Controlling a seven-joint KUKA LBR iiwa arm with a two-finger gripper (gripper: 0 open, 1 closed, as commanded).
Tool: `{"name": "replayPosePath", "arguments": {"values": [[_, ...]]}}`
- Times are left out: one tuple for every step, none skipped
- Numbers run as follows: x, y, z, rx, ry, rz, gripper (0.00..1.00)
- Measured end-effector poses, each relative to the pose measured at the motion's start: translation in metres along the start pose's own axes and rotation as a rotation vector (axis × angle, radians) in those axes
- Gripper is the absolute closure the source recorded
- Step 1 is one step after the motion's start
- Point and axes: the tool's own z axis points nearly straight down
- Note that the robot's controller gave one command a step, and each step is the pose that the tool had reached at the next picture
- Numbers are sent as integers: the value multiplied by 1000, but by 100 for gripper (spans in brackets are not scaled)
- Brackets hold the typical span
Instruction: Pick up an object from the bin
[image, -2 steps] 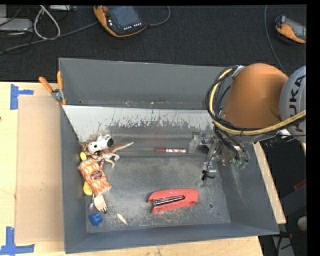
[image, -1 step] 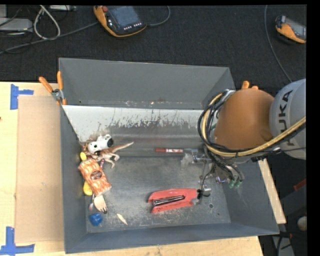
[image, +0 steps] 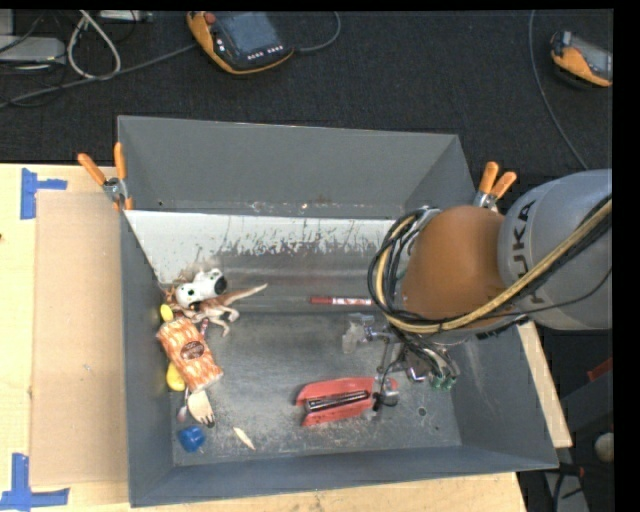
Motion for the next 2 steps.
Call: {"name": "replayPosePath", "arguments": {"values": [[42, 2, 48, -1, 3, 34, 0], [48, 8, 57, -1, -1, 342, 100]]}}
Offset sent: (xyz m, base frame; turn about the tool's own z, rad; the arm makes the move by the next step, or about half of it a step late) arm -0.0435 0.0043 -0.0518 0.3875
